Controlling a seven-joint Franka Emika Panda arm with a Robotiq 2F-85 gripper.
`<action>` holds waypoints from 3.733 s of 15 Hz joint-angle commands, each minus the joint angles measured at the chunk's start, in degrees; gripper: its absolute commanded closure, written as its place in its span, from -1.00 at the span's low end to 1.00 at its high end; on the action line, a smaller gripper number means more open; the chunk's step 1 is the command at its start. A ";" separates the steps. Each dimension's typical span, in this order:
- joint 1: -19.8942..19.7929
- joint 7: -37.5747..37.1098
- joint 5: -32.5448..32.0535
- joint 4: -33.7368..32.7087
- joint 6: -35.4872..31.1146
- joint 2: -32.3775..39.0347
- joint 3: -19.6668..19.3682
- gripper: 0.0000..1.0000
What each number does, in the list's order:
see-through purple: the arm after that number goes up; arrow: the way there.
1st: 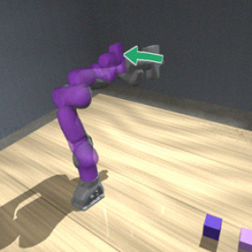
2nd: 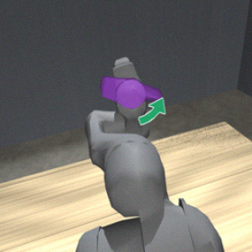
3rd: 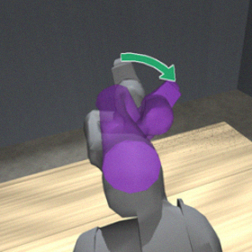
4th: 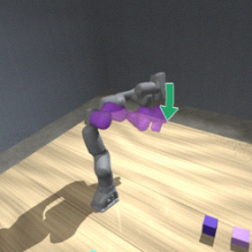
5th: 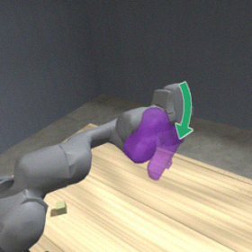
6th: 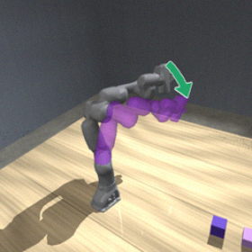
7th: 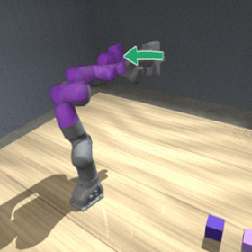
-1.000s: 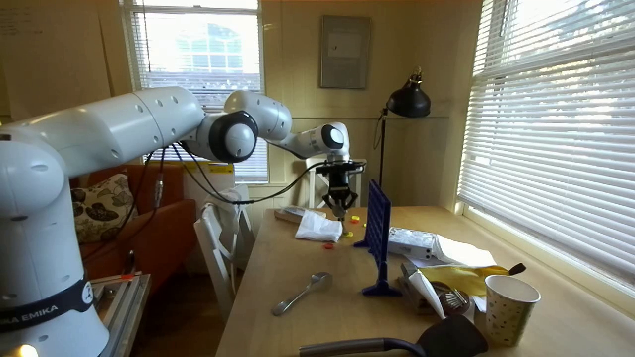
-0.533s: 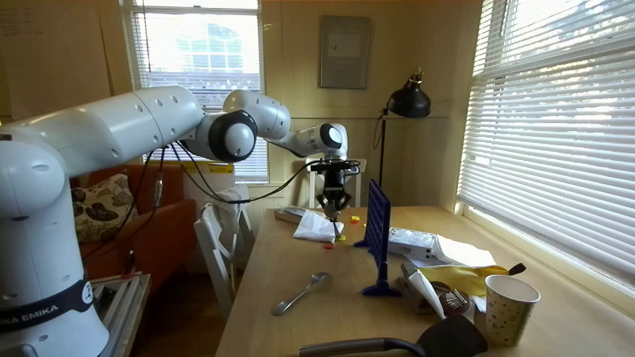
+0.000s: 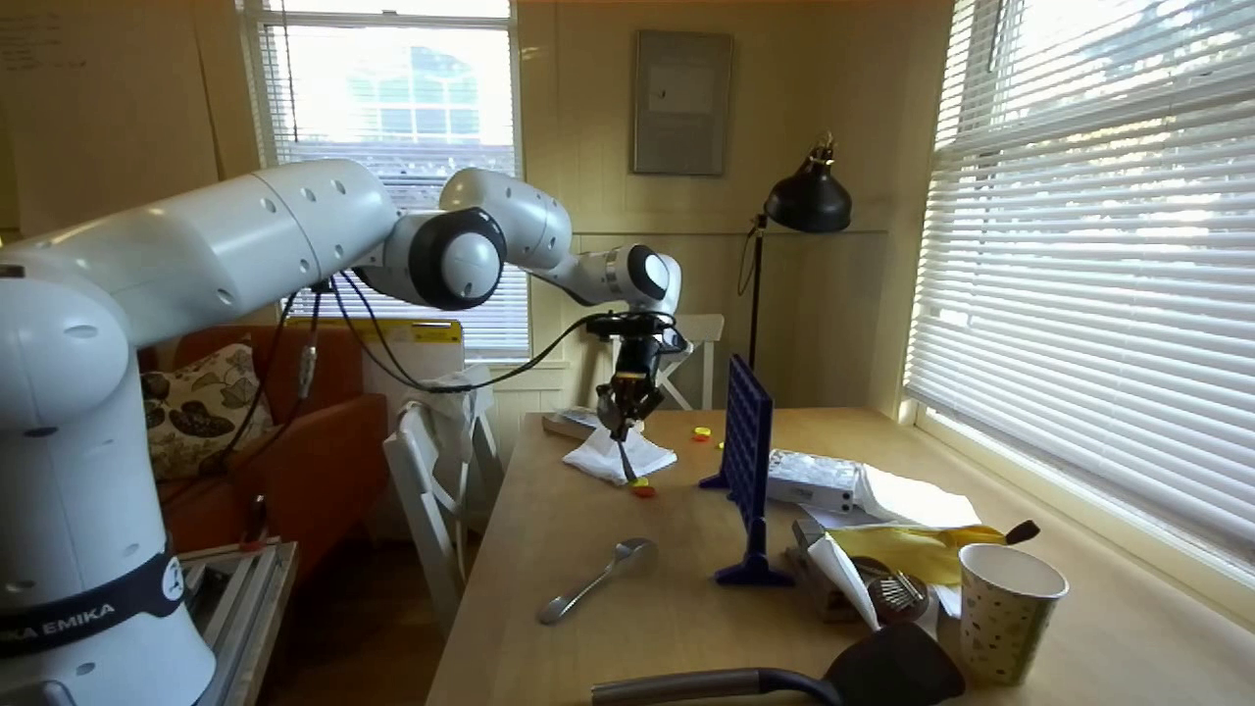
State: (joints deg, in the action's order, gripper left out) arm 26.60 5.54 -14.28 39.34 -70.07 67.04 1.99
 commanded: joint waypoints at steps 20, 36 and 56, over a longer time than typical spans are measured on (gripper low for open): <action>3.97 -28.47 -7.62 32.86 -51.85 -16.48 -0.66 0.96; 33.06 -74.12 -34.46 72.58 -98.34 -30.62 -39.40 -0.62; 4.13 -45.77 -22.46 93.28 -104.59 -41.69 -10.83 -1.00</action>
State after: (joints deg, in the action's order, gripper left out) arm 40.92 -51.47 -36.96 129.73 -170.52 26.10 -15.78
